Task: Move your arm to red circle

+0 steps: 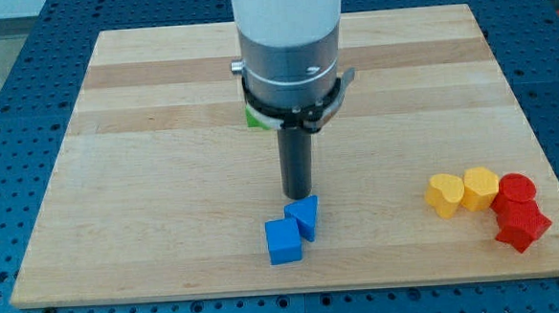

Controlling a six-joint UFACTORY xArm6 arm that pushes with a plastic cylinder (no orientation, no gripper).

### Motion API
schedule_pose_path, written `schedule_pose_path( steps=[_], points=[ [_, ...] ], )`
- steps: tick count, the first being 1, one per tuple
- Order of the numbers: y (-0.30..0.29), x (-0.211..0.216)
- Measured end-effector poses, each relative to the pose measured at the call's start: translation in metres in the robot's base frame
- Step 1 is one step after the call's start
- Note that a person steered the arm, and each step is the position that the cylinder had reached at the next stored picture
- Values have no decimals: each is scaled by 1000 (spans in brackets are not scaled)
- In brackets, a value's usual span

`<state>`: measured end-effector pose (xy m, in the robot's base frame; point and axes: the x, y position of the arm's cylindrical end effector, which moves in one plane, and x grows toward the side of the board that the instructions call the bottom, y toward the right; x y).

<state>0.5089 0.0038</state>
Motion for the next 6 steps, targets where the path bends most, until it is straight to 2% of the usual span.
schedule_pose_path(
  steps=[2, 4, 6],
  points=[
    [48, -24],
    [183, -22],
    [257, -9]
  ],
)
